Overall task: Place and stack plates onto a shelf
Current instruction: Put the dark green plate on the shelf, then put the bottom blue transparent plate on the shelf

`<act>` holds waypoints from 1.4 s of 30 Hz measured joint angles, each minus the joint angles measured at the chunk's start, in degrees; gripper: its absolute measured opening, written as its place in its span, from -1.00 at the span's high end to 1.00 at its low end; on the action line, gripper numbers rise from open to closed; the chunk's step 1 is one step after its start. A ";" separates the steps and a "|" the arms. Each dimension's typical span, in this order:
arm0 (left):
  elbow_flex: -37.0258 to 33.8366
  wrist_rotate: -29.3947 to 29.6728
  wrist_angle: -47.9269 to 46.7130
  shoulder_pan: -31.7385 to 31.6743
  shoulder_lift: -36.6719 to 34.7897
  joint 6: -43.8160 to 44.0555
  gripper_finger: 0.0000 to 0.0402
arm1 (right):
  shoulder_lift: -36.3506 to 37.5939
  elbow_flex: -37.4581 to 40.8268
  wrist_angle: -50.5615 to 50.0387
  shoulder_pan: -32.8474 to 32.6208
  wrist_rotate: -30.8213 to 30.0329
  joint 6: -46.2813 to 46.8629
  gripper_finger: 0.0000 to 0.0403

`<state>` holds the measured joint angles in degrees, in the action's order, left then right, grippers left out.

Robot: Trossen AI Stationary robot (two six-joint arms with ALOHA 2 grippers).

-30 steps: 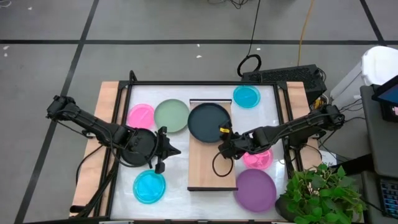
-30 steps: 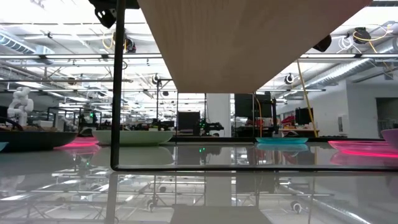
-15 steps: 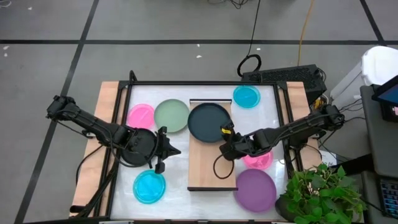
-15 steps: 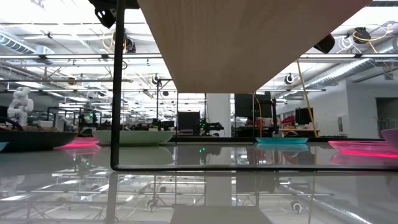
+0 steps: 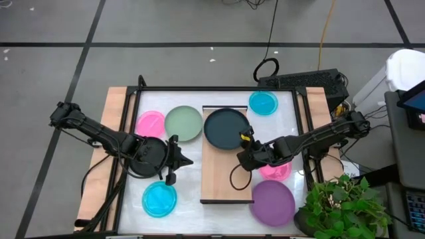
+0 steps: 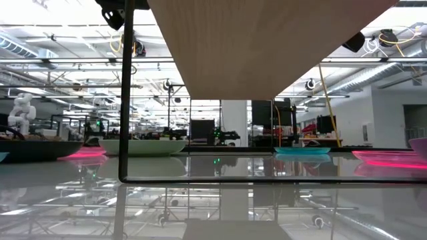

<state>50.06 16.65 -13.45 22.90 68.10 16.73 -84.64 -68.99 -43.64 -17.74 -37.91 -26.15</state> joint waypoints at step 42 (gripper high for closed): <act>0.00 -0.01 0.02 0.01 0.00 -0.48 0.98 | 5.96 0.02 5.91 -7.32 0.48 4.04 0.20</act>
<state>50.06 16.64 -13.43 22.91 68.10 16.25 -78.68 -68.97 -37.73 -25.05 -37.43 -22.11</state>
